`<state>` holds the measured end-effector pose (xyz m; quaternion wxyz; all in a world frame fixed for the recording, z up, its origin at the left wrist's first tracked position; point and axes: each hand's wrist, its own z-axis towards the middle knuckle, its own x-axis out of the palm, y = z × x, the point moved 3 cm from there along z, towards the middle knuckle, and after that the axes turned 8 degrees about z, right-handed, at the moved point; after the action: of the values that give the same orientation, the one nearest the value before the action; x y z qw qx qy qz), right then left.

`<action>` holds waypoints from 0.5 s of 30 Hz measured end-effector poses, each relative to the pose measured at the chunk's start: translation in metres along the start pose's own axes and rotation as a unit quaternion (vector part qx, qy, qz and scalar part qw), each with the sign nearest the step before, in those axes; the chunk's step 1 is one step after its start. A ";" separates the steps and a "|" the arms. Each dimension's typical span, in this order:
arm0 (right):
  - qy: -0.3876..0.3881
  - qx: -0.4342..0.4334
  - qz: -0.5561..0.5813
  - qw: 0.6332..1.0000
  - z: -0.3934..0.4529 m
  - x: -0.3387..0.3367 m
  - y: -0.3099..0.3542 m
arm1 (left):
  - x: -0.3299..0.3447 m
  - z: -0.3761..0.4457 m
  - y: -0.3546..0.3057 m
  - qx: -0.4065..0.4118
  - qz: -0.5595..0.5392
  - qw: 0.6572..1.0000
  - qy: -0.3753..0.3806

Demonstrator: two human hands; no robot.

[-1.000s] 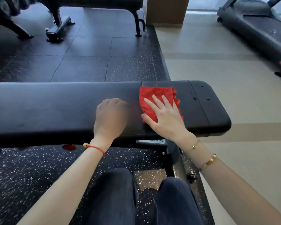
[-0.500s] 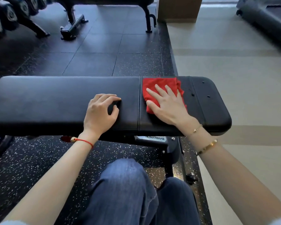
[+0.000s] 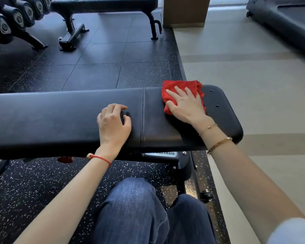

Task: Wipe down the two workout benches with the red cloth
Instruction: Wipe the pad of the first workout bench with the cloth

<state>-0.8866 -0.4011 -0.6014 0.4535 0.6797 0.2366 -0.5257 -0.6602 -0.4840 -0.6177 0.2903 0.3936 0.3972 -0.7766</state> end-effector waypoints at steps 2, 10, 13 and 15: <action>0.008 -0.033 -0.004 0.999 -0.002 0.006 0.015 | 0.004 -0.003 -0.007 0.007 0.016 1.000 -0.009; -0.025 -0.133 -0.005 0.991 -0.049 0.010 0.005 | 0.006 -0.003 -0.008 0.008 0.043 0.999 -0.015; -0.018 -0.108 0.000 0.994 -0.031 0.004 -0.008 | 0.006 -0.004 -0.008 0.008 0.042 0.999 -0.021; -0.017 -0.075 -0.001 0.997 -0.011 0.000 -0.013 | 0.006 -0.005 -0.009 0.009 0.044 0.999 -0.024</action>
<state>-0.8911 -0.3853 -0.6053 0.5064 0.6344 0.2683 -0.5188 -0.6680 -0.4760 -0.6207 0.3304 0.3946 0.3655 -0.7755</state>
